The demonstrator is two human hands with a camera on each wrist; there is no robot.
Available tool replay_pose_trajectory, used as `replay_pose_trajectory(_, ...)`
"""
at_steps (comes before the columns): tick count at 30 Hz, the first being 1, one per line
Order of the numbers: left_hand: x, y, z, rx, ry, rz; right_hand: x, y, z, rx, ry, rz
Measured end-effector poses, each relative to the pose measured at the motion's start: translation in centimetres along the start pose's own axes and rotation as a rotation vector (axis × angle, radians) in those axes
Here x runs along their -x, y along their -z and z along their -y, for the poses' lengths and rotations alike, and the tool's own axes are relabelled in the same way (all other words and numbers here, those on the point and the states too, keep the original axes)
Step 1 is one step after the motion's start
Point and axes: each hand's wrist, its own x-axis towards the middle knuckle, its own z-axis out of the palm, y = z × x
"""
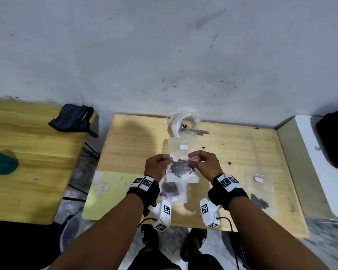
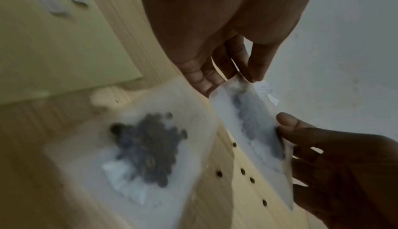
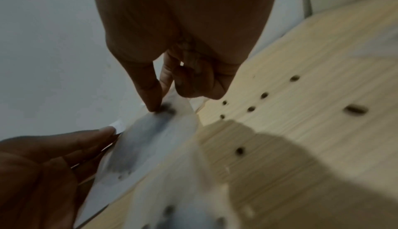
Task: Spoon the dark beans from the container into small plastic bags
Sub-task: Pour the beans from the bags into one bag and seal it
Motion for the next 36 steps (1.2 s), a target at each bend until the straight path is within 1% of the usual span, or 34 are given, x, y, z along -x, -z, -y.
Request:
replay_pose_trajectory(2,0.4,-2.4,0.4,-0.086,-0.042,0.032,0.4,2.3,-0.9,0.016,-0.005,-0.005)
replay_pose_trajectory(4,0.7,-5.3,1.1,-0.199,-0.058,0.096,0.9,5.0,-2.4,0.045,-0.031,-0.044)
replay_pose_trajectory(7,1.4,-10.1,2.7,-0.290,-0.026,0.224,2.2,9.3,-5.0,0.132,-0.074,-0.134)
replay_pose_trajectory(11,3.3,-16.8,5.4,-0.383,0.023,0.325,4.2,14.9,-9.1,0.169,-0.160,-0.270)
replay_pose_trajectory(16,4.8,-22.7,8.9,-0.468,0.074,0.379,5.1,19.5,-13.1,0.207,-0.259,-0.306)
replay_pose_trajectory(19,5.1,-24.5,10.3,-0.505,0.100,0.379,5.0,20.8,-14.7,0.220,-0.293,-0.291)
replay_pose_trajectory(24,5.3,-25.3,11.6,-0.581,0.094,0.324,4.4,21.4,-16.5,0.300,-0.305,-0.229)
replay_pose_trajectory(27,5.9,-25.2,11.1,-0.570,0.106,0.326,4.5,21.5,-16.7,0.375,-0.315,-0.204)
replay_pose_trajectory(29,6.0,-24.8,10.7,-0.547,0.104,0.332,4.6,21.4,-16.4,0.424,-0.303,-0.223)
replay_pose_trajectory(31,5.9,-24.0,9.9,-0.513,0.088,0.329,4.7,20.8,-15.3,0.420,-0.257,-0.283)
replay_pose_trajectory(33,5.9,-22.9,8.9,-0.478,0.068,0.327,4.2,19.6,-14.2,0.315,-0.204,-0.348)
replay_pose_trajectory(34,5.8,-21.8,8.3,-0.458,0.051,0.319,3.8,18.6,-13.3,0.222,-0.193,-0.346)
replay_pose_trajectory(35,5.7,-20.8,7.7,-0.441,0.026,0.313,3.5,17.6,-12.3,0.121,-0.198,-0.309)
replay_pose_trajectory(36,5.6,-19.3,7.1,-0.422,-0.008,0.295,3.1,16.1,-11.1,0.045,-0.206,-0.236)
